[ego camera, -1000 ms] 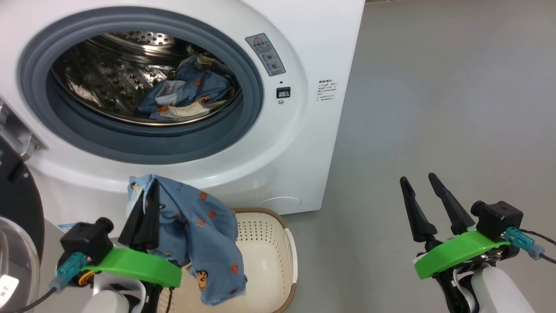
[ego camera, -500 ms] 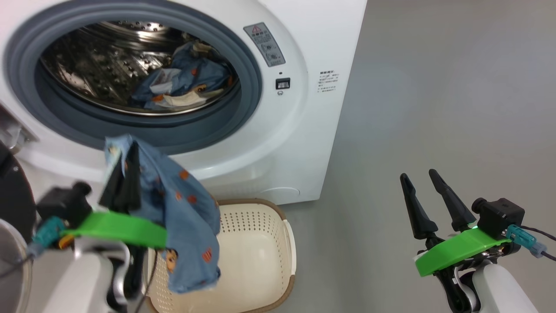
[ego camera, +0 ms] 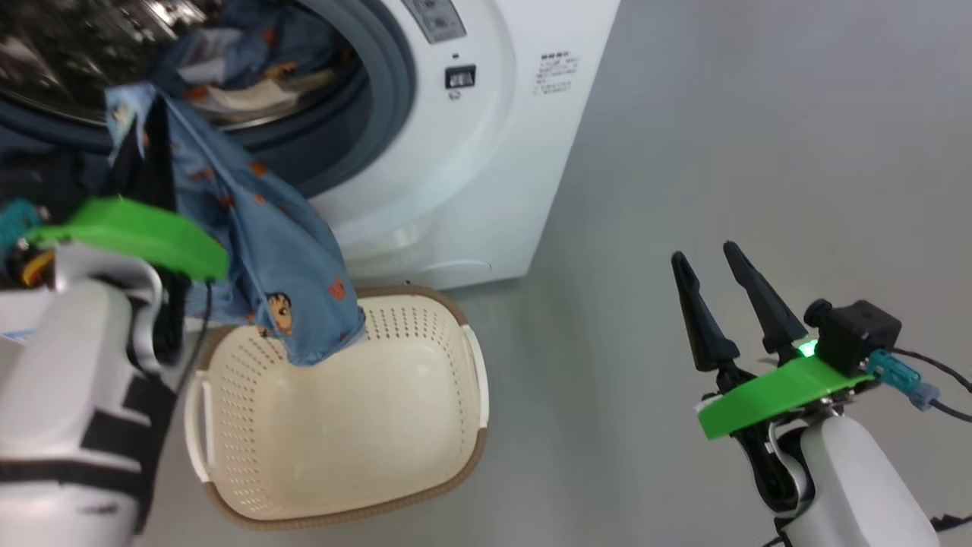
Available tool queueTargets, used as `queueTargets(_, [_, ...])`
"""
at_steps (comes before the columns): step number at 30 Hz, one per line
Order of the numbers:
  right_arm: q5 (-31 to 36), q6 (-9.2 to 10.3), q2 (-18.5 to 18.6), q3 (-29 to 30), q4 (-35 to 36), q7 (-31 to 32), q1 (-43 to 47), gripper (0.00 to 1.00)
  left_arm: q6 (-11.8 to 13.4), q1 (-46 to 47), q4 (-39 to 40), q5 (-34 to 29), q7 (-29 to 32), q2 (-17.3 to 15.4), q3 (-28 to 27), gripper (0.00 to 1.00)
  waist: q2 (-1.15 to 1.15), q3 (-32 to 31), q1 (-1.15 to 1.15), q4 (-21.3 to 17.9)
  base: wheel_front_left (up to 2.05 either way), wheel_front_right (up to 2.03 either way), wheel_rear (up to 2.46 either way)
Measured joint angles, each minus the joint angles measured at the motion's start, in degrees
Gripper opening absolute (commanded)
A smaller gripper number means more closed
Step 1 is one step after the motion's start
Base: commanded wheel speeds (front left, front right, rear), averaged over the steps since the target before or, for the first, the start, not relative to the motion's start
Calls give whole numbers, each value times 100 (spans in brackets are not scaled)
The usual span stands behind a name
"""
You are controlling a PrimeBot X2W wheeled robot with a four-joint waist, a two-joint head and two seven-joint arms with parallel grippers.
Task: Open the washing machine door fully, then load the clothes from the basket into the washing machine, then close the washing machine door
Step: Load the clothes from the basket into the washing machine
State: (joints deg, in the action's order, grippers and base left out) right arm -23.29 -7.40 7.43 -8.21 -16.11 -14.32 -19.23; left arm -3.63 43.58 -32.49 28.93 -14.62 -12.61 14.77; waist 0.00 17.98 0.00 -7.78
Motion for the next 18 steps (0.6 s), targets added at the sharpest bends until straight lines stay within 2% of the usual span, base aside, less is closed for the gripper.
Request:
queueTargets(7, [30,0,-197,-67,119,0,-307,100,-178,1297,-1329,11,-1,-60,-121,0,0,634,0,-274,0,0,0])
queueTargets(9, [43,0,-269,-93,180,0,-351,100,-226,1758,-1727,-12,-2,-199,-157,0,0,916,0,-414,0,0,0])
queueTargets(18, [43,0,-392,-223,292,0,-570,100,-283,2835,-2337,-235,-2,-532,-168,0,0,1635,0,-814,0,0,0])
